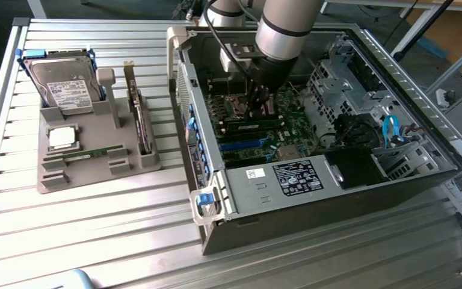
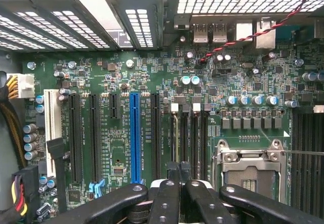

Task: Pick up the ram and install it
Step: 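Press down the ram until it locks into place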

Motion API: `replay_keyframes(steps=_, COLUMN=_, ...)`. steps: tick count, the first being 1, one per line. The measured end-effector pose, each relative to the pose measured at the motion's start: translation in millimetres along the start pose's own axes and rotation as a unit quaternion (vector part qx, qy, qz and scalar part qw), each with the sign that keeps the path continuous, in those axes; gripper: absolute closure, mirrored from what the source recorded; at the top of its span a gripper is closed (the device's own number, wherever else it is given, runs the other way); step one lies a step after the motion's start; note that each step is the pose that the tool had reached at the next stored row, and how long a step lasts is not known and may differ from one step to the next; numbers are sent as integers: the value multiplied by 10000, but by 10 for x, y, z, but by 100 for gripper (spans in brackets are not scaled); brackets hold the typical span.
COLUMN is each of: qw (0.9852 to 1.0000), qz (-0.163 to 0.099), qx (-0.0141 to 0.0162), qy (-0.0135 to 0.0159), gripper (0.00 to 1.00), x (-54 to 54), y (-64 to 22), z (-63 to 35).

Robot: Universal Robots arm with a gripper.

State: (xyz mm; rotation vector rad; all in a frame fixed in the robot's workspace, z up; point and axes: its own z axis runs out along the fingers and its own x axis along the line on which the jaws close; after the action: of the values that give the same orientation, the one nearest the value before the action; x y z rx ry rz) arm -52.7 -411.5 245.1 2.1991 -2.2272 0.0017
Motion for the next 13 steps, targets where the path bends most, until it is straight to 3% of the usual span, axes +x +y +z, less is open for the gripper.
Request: replay_keyframes(steps=13, qw=10000, qz=0, qx=0, qy=0, gripper=89, x=4, y=46, z=2)
